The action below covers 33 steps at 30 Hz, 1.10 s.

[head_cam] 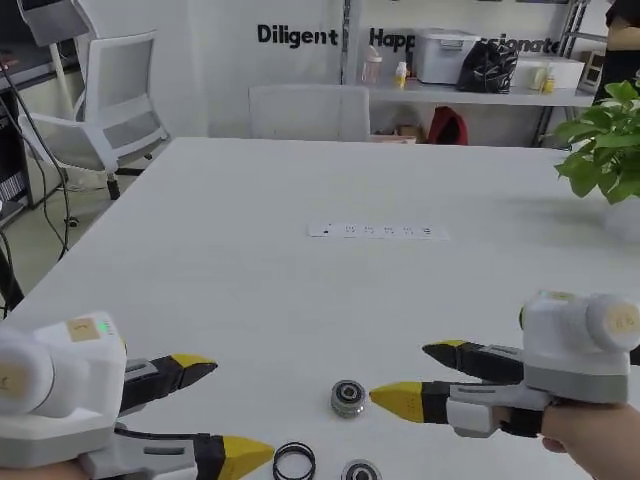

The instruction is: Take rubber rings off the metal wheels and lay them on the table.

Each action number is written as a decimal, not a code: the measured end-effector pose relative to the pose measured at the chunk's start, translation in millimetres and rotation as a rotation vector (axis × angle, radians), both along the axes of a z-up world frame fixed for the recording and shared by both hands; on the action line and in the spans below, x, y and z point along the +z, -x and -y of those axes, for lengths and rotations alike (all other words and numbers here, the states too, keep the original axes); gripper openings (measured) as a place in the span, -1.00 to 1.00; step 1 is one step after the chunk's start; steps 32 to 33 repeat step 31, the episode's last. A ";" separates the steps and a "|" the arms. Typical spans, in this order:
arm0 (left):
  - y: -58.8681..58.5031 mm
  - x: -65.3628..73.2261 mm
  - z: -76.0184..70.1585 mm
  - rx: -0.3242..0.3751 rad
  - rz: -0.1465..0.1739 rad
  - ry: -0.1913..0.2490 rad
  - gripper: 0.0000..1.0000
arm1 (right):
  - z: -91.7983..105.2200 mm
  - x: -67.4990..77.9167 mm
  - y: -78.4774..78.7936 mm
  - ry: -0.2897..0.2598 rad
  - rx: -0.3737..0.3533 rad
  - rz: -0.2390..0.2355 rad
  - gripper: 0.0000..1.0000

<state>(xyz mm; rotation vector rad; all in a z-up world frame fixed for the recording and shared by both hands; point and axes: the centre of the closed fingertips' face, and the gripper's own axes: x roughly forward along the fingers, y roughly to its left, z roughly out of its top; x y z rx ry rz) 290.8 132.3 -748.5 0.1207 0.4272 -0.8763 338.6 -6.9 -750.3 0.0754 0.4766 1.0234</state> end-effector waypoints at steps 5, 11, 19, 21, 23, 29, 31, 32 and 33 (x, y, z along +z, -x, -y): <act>2.2 0.9 -1.6 0.002 0.006 -0.009 0.45 | 11.2 0.7 3.7 0.013 -0.008 0.023 0.54; 6.1 2.2 -3.5 0.006 0.013 -0.010 0.47 | 23.2 -3.0 13.3 0.029 -0.008 0.033 0.56; 14.7 2.7 -1.8 -0.016 0.030 -0.027 0.50 | 35.4 -12.2 27.3 0.087 0.013 0.055 0.62; 16.7 2.0 -1.8 -0.016 0.027 -0.026 0.50 | 39.2 -16.0 30.0 0.108 0.018 0.062 0.62; 18.3 1.9 -2.8 -0.014 0.025 -0.025 0.51 | 41.9 -17.9 32.9 0.108 0.011 0.056 0.65; 23.1 3.2 -6.6 -0.008 0.026 -0.025 0.52 | 48.3 -11.6 34.4 0.103 -0.008 0.054 0.79; 25.1 3.8 -6.2 -0.007 0.025 -0.023 0.52 | 50.9 -11.0 34.7 0.103 -0.015 0.056 0.82; 25.1 3.8 -6.2 -0.007 0.025 -0.023 0.52 | 50.9 -11.0 34.7 0.103 -0.015 0.056 0.82; 25.1 3.8 -6.2 -0.007 0.025 -0.023 0.52 | 50.9 -11.0 34.7 0.103 -0.015 0.056 0.82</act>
